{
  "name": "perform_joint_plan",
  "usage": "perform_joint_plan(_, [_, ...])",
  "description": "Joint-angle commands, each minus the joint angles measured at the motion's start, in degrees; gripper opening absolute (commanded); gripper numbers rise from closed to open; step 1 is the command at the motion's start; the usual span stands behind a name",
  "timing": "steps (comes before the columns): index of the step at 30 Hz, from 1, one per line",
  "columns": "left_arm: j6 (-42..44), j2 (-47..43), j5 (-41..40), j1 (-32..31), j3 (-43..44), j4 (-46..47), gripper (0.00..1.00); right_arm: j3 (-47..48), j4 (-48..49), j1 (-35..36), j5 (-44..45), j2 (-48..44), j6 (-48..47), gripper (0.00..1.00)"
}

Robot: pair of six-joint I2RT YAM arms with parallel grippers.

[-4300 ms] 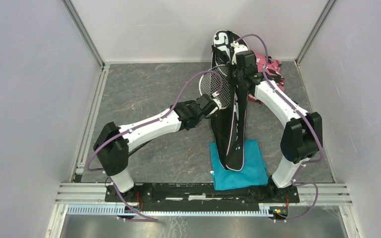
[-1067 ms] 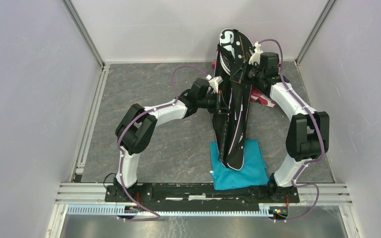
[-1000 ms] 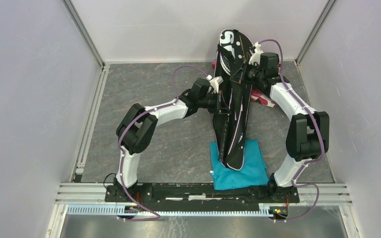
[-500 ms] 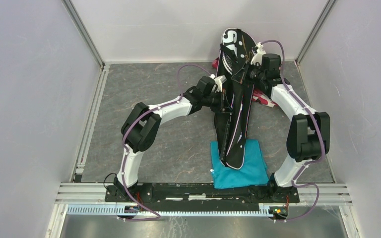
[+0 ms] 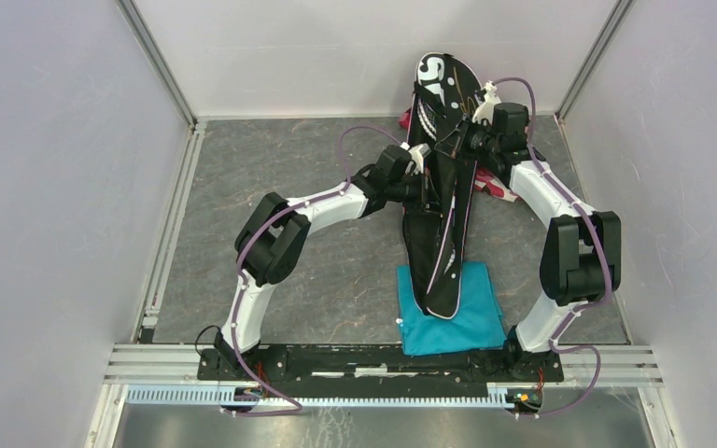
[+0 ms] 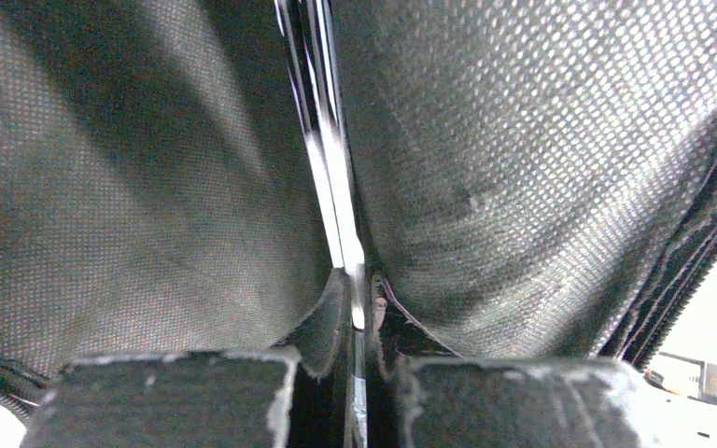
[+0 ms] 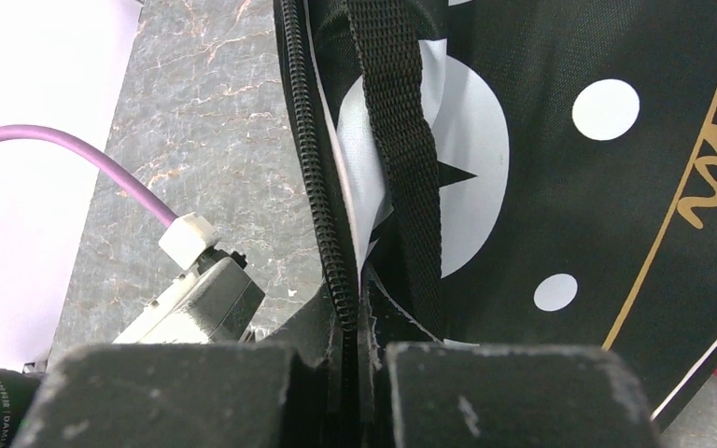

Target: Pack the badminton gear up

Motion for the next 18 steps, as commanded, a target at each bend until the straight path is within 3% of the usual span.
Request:
perform_joint_plan(1, [-0.6, -0.1, 0.7, 0.3, -0.4, 10.7, 0.06, 2.1, -2.7, 0.9, -6.3, -2.7, 0.7, 0.0])
perform_joint_plan(5, [3.2, -3.0, 3.3, 1.3, -4.8, 11.7, 0.29, 3.6, -4.1, 0.3, -5.9, -2.9, -1.1, 0.0])
perform_joint_plan(10, [12.3, -9.8, 5.4, 4.5, -8.9, 8.4, 0.66, 5.5, -6.8, -0.5, -6.5, -2.9, -3.8, 0.0])
perform_joint_plan(14, [23.1, -16.6, 6.6, 6.3, -11.6, 2.3, 0.77, 6.5, -8.0, -0.5, -6.8, -3.4, -5.4, 0.0])
perform_joint_plan(18, [32.9, -23.3, 0.3, 7.5, -15.5, -1.6, 0.8, 8.3, -9.1, -0.6, -7.7, -3.7, -6.4, 0.0])
